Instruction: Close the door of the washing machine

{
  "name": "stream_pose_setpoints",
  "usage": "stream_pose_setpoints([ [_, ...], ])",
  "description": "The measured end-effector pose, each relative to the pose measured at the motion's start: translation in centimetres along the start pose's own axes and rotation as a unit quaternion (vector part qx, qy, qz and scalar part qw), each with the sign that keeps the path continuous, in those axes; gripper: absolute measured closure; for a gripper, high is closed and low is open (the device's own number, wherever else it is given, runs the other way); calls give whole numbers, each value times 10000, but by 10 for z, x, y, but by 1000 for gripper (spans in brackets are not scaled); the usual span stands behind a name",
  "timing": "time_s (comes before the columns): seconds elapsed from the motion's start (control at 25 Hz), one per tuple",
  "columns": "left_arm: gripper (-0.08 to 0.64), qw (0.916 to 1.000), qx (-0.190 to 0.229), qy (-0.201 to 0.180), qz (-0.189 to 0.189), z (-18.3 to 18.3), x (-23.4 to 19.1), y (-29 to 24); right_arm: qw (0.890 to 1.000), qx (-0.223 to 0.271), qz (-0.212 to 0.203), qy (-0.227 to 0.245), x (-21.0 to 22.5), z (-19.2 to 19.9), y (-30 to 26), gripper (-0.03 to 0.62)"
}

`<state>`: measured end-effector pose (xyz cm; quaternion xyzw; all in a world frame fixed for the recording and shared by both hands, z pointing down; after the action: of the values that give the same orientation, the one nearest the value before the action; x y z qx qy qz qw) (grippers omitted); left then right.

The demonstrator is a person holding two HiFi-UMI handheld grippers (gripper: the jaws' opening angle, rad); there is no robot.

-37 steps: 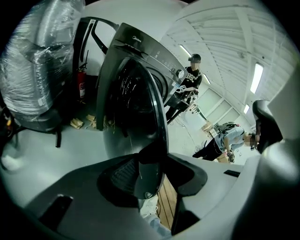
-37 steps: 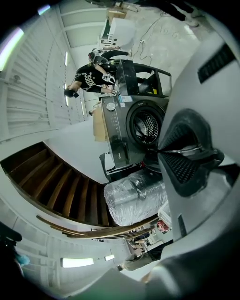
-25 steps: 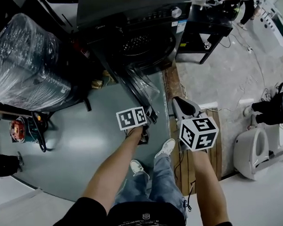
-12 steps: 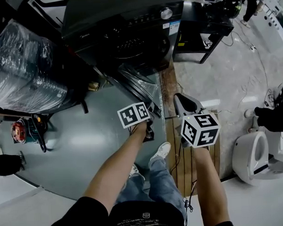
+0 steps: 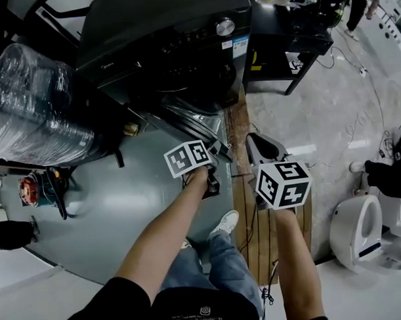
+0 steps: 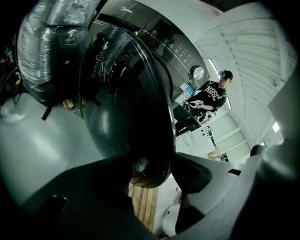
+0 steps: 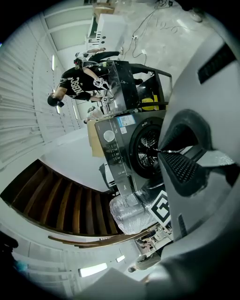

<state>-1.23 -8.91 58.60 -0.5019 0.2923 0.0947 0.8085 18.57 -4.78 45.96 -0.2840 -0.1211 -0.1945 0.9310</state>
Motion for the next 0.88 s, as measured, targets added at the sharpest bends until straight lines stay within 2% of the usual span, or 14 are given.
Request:
stream_pose_setpoints([
  [0.16, 293, 9995, 53, 291, 81, -10, 11, -17, 10000, 16, -46, 59, 15, -9, -5, 569],
  [0.64, 267, 9972, -57, 700, 273, -39, 33, -51, 9999, -124, -14, -85, 49, -8, -25, 569],
  [0.88, 259, 9937, -104, 1033, 433, -62, 47, -75, 9998, -57, 34, -161, 64, -25, -49, 569],
])
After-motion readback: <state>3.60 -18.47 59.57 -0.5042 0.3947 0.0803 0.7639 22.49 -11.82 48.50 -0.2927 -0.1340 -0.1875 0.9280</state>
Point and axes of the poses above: the fingertips, and each gripper's own axes: y backward along the fingers, x to its right, z out of its underside, the point moved 9 cm from there along y, backward along the fingers, and after that the axes turned 1 degree about -z, right-handed, at the moved point
